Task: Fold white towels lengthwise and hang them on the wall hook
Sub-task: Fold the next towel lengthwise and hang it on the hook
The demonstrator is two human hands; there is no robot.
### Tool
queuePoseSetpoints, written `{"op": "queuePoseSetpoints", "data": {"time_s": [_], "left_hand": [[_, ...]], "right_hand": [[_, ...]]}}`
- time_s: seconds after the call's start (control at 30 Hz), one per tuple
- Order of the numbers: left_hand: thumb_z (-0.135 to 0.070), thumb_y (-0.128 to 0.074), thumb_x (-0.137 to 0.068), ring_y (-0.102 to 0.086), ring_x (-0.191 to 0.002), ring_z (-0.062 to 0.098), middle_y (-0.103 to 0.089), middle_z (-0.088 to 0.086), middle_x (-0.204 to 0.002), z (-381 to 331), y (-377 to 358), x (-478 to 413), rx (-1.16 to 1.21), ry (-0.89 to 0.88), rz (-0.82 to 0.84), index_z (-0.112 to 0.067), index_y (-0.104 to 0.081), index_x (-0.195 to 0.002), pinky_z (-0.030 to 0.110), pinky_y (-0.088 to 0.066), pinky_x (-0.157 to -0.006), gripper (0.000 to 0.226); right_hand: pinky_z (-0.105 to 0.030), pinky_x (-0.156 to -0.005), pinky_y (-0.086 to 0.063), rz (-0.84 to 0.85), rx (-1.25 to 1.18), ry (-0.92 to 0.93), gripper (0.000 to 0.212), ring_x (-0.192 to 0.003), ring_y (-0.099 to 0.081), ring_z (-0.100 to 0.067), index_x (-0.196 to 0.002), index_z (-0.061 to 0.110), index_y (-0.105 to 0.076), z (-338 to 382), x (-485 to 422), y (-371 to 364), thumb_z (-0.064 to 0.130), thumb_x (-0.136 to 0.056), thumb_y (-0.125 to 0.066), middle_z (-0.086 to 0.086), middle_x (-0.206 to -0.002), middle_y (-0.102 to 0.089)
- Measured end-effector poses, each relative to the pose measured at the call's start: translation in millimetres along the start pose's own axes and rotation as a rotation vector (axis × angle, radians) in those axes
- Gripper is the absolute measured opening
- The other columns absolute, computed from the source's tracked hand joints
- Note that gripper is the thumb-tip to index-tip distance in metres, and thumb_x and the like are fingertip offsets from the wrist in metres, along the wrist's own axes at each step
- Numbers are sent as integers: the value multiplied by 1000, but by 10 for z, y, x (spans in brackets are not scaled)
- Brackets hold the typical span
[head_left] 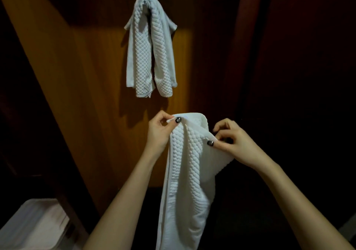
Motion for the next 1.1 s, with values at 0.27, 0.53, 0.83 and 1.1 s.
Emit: {"op": "queuePoseSetpoints", "data": {"time_s": [0.27,0.53,0.83,1.1], "left_hand": [[-5,-70,-84,-57,-66,0,-63,-11,-71,-203,313,-258,-60,-69,-3,-20,-58,-71,16,-47,-60,23],[0,-71,-81,-48,-59,1,-56,-1,-66,-195,742,-350,-295,-42,7,-19,-57,-68,14,-38,-55,26],[2,-71,-79,-48,-57,2,-57,0,-66,-298,970,-342,-393,-42,75,-20,-60,-74,12,-36,-52,25],[-10,-70,-77,-43,-50,3,-58,0,-58,-218,744,-177,-682,-58,71,-24,-50,-80,21,-35,-47,24]], "right_hand": [[-22,-80,-37,25,298,-100,36,-97,-43,-6,-74,7,-67,-252,99,-177,40,-87,-68,8,-104,-47],[-30,-46,-39,-133,139,-161,28,-53,-55,-16,-67,9,-65,-144,-149,54,30,-81,-77,-5,-60,-60],[-28,-49,-41,-254,33,-47,26,-58,-55,-9,-70,18,-58,-29,-235,207,33,-89,-66,2,-66,-59],[-8,-53,-40,-439,50,-130,6,-67,-57,2,-91,19,-64,-184,-179,293,25,-89,-67,13,-75,-59]]}}
Point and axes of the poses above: each hand's wrist, its own x-axis away from the middle knuckle, its own y-axis out of the back of the hand, z = x × y, the point moved 6 cm from there along -x, towards the middle knuckle
